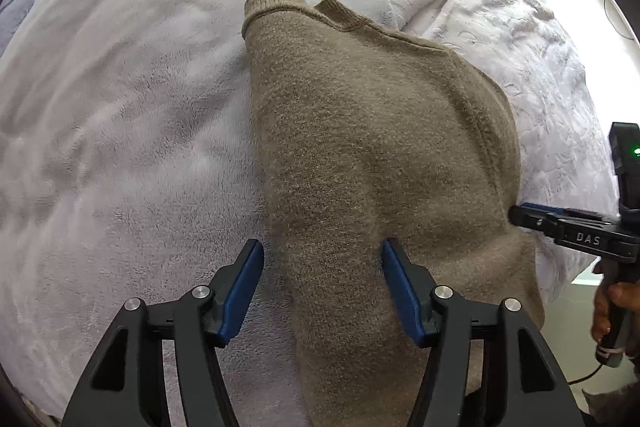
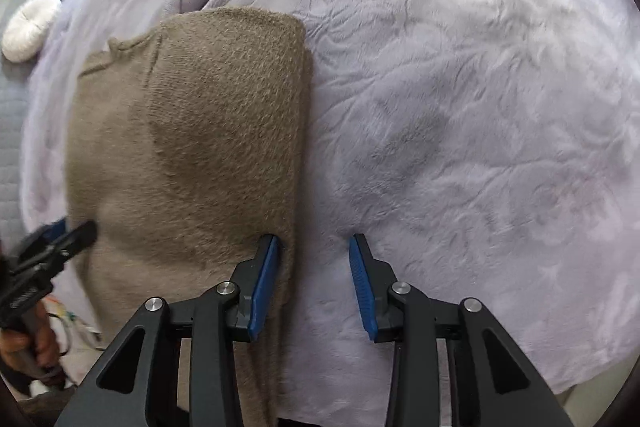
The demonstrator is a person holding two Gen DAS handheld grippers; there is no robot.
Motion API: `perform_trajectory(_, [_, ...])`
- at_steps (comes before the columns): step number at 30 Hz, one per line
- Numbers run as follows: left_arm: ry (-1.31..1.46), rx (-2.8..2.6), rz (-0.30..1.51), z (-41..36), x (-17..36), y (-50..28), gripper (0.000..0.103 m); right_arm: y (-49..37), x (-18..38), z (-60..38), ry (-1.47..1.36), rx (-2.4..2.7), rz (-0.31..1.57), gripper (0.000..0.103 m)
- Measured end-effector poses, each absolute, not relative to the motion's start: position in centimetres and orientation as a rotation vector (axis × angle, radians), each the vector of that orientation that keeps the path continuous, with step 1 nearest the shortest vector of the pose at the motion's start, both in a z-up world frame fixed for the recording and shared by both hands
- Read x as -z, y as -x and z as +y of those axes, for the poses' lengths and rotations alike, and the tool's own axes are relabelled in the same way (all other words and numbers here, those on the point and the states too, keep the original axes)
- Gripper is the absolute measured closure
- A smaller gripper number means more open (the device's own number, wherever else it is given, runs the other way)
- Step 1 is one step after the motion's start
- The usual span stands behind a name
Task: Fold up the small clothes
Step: 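Release the sweater and straighten its folded edge with the right tool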
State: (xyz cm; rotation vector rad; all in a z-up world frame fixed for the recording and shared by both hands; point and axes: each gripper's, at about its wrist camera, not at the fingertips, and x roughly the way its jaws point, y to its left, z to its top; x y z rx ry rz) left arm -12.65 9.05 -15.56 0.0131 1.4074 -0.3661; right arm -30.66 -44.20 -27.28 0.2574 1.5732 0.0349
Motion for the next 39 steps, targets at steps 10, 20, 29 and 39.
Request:
perform_trajectory(10, [-0.003, 0.353, 1.41, 8.9, 15.4, 12.7, 0.04, 34.6, 21.2, -40.8, -0.236, -0.267, 1.51, 0.082])
perform_trajectory(20, [0.002, 0.351, 1.412, 8.6, 15.2, 13.0, 0.04, 36.3, 24.8, -40.9, -0.245, -0.203, 1.605, 0.097])
perform_trajectory(29, [0.021, 0.338, 1.412, 9.0, 15.1, 13.0, 0.04, 37.8, 22.8, -44.3, -0.312, -0.122, 1.621, 0.095])
perform_trajectory(39, [-0.023, 0.314, 1.428, 8.7, 13.7, 13.3, 0.04, 36.0, 19.9, -48.4, -0.347, -0.066, 1.595, 0.092])
